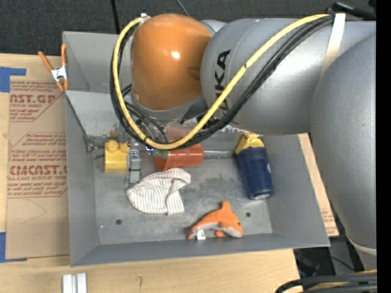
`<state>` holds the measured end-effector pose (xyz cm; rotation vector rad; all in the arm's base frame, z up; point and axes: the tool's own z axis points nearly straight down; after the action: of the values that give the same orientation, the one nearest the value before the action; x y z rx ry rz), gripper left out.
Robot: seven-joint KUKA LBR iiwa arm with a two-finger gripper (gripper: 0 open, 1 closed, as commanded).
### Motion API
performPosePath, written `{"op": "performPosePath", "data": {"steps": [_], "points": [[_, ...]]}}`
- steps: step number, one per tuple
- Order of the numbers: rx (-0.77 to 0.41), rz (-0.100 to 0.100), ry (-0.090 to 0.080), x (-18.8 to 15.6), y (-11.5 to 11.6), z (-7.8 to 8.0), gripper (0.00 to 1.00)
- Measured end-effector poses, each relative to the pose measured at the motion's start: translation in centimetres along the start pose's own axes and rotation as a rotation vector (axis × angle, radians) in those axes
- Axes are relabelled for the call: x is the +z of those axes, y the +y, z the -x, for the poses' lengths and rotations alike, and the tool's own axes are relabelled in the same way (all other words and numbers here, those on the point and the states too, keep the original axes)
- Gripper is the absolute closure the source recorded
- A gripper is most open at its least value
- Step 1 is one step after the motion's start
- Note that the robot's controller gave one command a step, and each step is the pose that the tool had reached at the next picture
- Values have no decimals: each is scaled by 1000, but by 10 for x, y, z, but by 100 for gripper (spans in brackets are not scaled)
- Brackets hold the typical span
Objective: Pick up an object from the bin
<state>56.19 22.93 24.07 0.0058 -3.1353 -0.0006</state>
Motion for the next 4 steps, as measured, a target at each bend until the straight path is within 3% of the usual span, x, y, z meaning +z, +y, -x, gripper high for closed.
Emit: {"op": "performPosePath", "data": {"steps": [1,2,3,4], "points": [[1,2,-8,-5,-1,2,0],[-74,2,-13,32,-19,8,0],[-79,1,-8,75,-49,17,0],[-185,-1,-8,100,-57,20,0]]}}
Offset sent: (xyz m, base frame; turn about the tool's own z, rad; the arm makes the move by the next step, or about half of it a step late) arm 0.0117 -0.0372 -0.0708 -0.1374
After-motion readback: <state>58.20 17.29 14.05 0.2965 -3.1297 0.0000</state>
